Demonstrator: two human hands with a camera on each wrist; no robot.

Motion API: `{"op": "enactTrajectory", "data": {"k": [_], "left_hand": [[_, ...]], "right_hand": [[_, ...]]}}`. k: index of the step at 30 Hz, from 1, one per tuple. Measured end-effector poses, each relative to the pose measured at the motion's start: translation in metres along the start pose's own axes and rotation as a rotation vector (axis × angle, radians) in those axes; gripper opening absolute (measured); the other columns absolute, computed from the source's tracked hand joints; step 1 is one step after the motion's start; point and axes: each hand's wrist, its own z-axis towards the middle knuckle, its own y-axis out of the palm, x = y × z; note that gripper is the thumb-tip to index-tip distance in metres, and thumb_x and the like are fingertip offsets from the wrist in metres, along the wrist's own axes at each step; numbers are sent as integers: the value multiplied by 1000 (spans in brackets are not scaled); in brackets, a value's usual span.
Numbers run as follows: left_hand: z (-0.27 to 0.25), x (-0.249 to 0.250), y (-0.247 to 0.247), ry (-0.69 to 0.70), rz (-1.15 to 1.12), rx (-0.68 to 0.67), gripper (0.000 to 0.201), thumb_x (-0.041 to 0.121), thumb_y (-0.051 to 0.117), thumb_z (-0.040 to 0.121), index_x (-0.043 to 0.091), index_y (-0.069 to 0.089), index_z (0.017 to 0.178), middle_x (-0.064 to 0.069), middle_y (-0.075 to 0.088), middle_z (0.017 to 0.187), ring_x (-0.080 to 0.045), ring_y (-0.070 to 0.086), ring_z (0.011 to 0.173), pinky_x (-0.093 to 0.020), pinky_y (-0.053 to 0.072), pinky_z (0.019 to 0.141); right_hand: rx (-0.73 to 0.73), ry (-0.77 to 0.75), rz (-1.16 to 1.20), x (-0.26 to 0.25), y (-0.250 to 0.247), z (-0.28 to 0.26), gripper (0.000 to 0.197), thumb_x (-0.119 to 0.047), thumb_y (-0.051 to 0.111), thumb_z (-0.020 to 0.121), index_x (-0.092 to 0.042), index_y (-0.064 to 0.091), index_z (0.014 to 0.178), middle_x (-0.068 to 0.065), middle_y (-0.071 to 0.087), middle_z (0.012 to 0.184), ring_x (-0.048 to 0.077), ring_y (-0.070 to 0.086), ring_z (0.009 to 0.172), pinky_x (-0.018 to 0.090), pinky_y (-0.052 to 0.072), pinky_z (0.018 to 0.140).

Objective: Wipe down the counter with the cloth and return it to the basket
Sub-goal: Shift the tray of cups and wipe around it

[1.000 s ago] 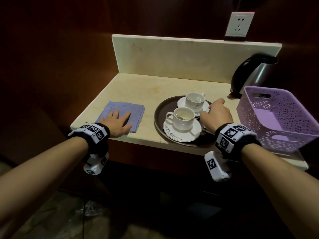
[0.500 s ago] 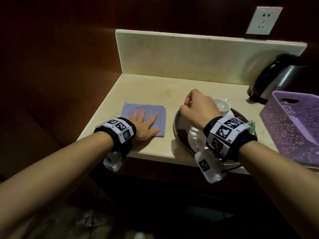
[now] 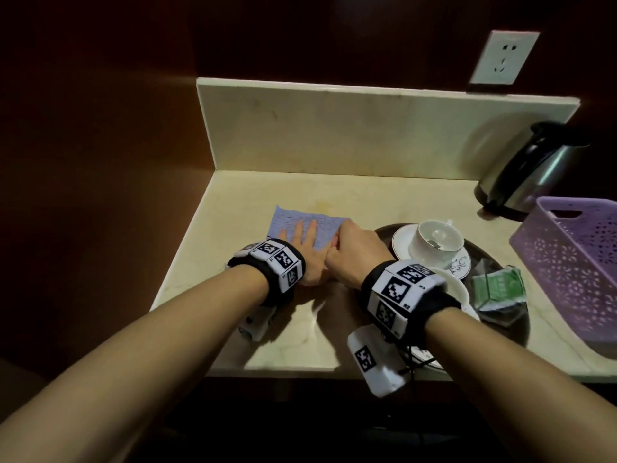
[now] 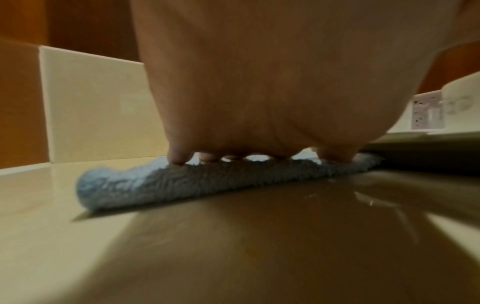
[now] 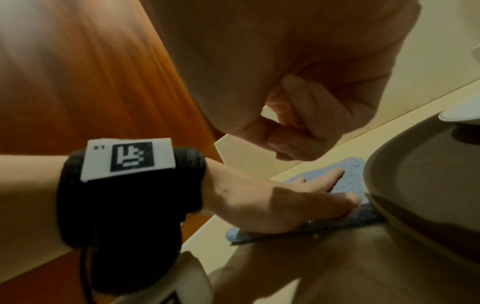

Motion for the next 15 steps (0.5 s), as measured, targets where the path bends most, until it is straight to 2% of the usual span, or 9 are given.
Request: {"op": "enactTrajectory", "data": {"k": [2,5,7,10,12,15], "left_hand": [[12,-3,-2,19,-13,-1,82,55,31,99,23,-22,151,-9,-28,158,-33,-22,147,-53,-5,119],[45,-16,2,2,-49,-14,87,60,31,94,24,-22,152,-5,-27,159,-31,-21,148,-53,-5,119],[61,-22,-1,-23,-85,-19,88,57,35,93,24,-22,152,-4,-26,160,-30,-21,148,-52,-4,120],[62,-25,-16,53,-70,-30,87,48,43,99,20,-20,152,-5,-26,160,-28,-21,148,-47,-8,120],[62,-27,-24,104,-70,-15,87,45,46,99,20,-17,153,-5,-25,160,-28,-20,148,-47,-8,120],[80,-31,-25,123,-66,-16,85,47,47,97,26,-11,155,-3,-26,160,-28,-20,148,-51,-7,119]], "right_hand": [[3,23,6,-3,-3,6,32,-23,41,96,-6,50,121,19,62,118,36,59,108,30,39,76],[13,52,28,-9,-7,19,32,-20,43,94,-7,47,124,18,59,121,37,56,110,32,39,78],[0,57,15,-12,-8,28,37,-13,45,92,-6,44,128,17,58,124,35,54,114,33,41,81],[-55,58,-32,-16,-6,45,48,-12,45,96,-3,35,142,17,54,135,32,52,124,34,44,92],[-107,64,-66,-18,-5,57,42,-10,44,97,0,41,139,17,56,134,32,54,122,33,44,92],[-172,99,-126,-14,-1,80,30,-7,45,97,4,56,122,21,59,127,32,59,104,32,44,80]]}}
